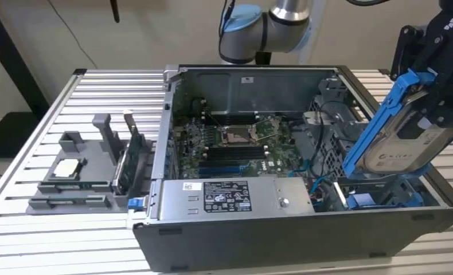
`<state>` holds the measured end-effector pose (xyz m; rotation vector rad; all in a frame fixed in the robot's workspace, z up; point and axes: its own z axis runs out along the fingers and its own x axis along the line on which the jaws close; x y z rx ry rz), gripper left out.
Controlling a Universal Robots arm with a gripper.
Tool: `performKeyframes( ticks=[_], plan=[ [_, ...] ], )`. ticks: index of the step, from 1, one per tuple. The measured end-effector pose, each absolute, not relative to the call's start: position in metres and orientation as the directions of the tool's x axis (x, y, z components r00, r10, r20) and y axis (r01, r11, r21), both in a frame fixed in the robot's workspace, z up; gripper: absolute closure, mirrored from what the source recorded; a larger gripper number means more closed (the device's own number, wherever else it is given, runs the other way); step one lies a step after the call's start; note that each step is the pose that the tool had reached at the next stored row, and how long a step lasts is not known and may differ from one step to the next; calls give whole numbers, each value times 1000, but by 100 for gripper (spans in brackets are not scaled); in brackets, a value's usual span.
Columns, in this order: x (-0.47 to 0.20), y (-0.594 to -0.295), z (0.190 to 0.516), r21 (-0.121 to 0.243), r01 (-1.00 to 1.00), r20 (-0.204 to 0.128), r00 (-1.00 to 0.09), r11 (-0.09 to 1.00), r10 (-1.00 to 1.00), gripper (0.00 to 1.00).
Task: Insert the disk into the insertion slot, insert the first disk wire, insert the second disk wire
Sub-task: 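Insert the disk into the insertion slot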
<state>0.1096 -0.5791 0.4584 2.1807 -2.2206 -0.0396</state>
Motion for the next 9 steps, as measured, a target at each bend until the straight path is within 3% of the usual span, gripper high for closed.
performKeyframes(
  ticks=[9],
  plan=[
    [110,-579,447,35,-999,3,-18,18,-1000,67]
  ],
)
